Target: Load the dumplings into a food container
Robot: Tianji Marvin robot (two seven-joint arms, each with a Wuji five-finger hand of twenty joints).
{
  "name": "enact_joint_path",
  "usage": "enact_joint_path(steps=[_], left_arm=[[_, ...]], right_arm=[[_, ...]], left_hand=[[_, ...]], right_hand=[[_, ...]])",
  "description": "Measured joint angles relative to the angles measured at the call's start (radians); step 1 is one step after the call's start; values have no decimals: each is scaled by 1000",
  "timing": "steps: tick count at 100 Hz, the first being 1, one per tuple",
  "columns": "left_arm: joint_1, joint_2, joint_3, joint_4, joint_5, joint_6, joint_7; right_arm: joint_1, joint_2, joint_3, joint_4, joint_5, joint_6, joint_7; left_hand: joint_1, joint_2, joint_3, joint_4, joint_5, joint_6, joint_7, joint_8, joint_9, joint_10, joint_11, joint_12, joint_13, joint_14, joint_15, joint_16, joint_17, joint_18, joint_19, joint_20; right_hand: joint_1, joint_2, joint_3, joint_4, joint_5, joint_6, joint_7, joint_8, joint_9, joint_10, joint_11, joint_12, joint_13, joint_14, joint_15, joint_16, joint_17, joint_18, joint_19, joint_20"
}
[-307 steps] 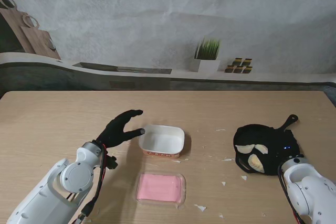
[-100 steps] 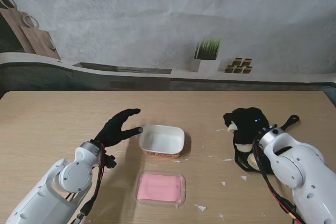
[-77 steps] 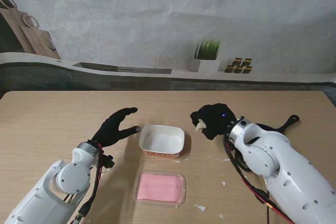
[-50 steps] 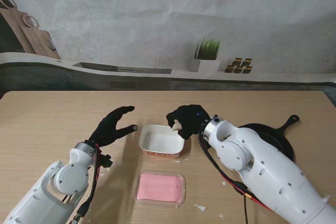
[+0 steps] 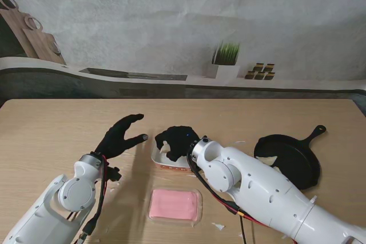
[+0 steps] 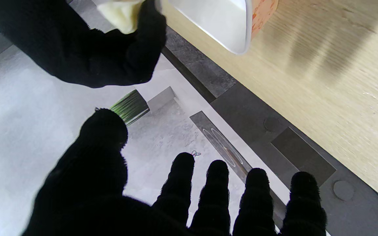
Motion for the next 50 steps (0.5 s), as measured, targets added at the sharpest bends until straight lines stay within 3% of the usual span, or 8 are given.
enact_joint_path(steps=[16, 34, 50], left_arm=[[0, 0, 0, 0, 2, -2, 0], [0, -1, -1, 1, 3, -3, 9], [-1, -3, -1, 2, 6, -7, 21]], right_arm=[[30, -22, -33, 50, 35, 4, -2], [52, -24, -56, 72, 28, 6, 8], [63, -25, -67, 82, 31, 25, 30]], left_hand=[[0, 0, -6, 0, 0, 0, 0, 0, 0, 0, 0, 0, 0, 0, 0, 0, 0, 0, 0, 0], [0, 0, -8, 0, 0, 1, 0, 0, 0, 0, 2, 0, 0, 0, 0, 0, 0, 0, 0, 8], [1, 0, -8, 0, 0, 1, 0, 0, 0, 0, 3, 0, 0, 0, 0, 0, 4, 0, 0, 11]], right_hand=[[0, 11, -2, 0, -11, -2, 2, 0, -12, 0, 0, 0, -24, 0, 0, 0, -22, -8, -1, 0], [0, 48, -12, 0, -51, -5, 17, -18, -51, -14, 8, -26, -58, -4, -18, -3, -51, -26, -22, 0], [-14, 92, -13, 0, -130, -5, 23, -62, -146, -61, 21, -43, -154, -8, -72, -16, -136, -61, -74, -14]])
